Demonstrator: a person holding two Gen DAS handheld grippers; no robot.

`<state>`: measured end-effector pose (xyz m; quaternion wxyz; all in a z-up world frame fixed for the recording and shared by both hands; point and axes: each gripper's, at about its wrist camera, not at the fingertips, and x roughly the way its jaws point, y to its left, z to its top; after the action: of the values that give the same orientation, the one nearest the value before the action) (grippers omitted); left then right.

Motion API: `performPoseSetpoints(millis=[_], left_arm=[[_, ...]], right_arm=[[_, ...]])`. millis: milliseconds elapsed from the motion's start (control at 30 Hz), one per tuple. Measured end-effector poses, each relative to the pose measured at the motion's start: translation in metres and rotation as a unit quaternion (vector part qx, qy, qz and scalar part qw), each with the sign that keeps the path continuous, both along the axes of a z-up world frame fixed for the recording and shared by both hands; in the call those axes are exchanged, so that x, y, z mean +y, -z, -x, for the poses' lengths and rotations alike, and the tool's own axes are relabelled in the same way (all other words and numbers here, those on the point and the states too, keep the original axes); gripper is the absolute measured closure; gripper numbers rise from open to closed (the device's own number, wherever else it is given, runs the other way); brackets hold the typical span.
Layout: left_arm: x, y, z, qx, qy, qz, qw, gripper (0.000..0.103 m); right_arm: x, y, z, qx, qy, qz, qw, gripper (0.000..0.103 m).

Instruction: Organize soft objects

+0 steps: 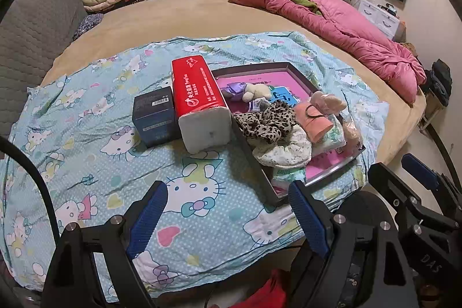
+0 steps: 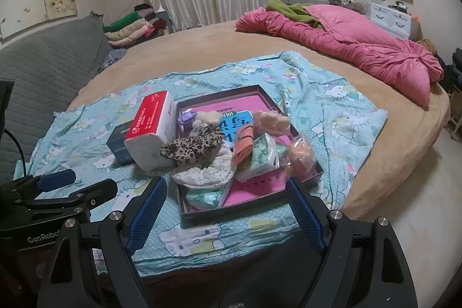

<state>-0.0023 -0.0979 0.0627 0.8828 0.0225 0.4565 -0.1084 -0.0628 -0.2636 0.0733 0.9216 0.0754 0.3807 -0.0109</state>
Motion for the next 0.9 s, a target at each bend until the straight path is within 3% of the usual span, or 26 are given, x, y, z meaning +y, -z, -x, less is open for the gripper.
performPoseSetpoints(millis=[900], left_arm=[[0.0003,0.0093,-0.0011,0.01,-0.005,-0.008,0.9999,0.018]], right_arm=[[-0.0012,0.0017,-0.0007,0.002,-0.001,-0.003,1.0,0.018]])
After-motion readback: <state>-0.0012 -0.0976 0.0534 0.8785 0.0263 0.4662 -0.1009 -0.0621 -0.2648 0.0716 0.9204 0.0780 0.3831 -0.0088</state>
